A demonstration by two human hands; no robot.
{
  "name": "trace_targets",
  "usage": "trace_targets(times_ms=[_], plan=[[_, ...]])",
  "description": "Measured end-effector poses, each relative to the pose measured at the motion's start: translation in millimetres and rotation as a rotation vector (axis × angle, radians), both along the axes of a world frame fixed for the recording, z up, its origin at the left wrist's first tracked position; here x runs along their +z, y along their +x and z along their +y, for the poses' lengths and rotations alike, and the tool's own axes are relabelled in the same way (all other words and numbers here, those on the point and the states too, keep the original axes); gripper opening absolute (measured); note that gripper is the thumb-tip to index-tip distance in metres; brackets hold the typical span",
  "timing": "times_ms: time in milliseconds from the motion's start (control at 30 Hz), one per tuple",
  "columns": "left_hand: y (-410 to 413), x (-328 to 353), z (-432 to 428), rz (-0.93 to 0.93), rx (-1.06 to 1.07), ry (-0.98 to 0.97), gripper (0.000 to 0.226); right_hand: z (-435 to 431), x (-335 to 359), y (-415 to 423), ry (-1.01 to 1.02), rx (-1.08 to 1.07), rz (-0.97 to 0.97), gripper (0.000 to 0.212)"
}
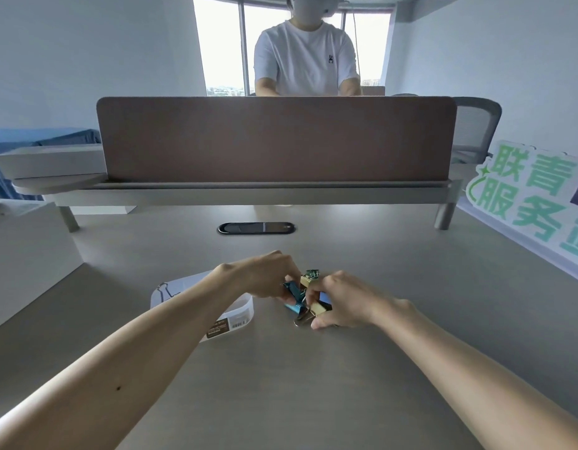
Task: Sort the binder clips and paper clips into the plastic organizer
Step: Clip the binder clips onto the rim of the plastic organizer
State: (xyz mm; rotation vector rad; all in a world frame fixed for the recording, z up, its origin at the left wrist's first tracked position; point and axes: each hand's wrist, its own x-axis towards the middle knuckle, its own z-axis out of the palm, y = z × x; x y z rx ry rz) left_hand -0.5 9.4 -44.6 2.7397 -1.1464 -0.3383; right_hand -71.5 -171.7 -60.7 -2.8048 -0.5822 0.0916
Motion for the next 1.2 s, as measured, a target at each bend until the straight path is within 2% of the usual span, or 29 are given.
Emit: trace_targets(times_ms=[133,433,567,667,767,967,1100,1200], plan=[[-2.3,1.3,2.3,0.063,-0.007,0.014,0.017,2.1,3.1,2.9,-0.076,0.006,0.047,0.047],[-9.2,2.6,0.6,0.020,-0.093,0.136,0.041,-2.4,8.5,2.1,-0.089,-0.021,-0.016,0.033],[-12.0,-0.4,-2.5,-0.009,-0.070,0.114,0.024,-11.4,9.8,-0.5,0.030,-0.029,-0.023,0.022],[-13.5,0.7,-1.5,-0.064,-0.075,0.077,0.015,-16.3,12.0,-1.0,0.163,-0.051,0.013,0.025],[-15.8,2.9,1.1,-0.081,-0.040,-0.007,0.010,-17.5,13.5,1.0,0.282,-0.130,-0.048,0.013],[-14.8,15.3,7.6,0.007,0.067,-0.354,0.007,-13.2,19.7,2.2,0.532,-0.255,-0.104,0.024],[-19.4,22.6,16.1,0.101,0.173,-0.584,0.008,-1.6,25.6,0.0,0.761,-0.133,0.020,0.033],[-24.6,29.3,28.2,0.148,0.240,-0.780,0.009,17.5,28.6,0.5,0.826,-0.067,0.061,0.024]])
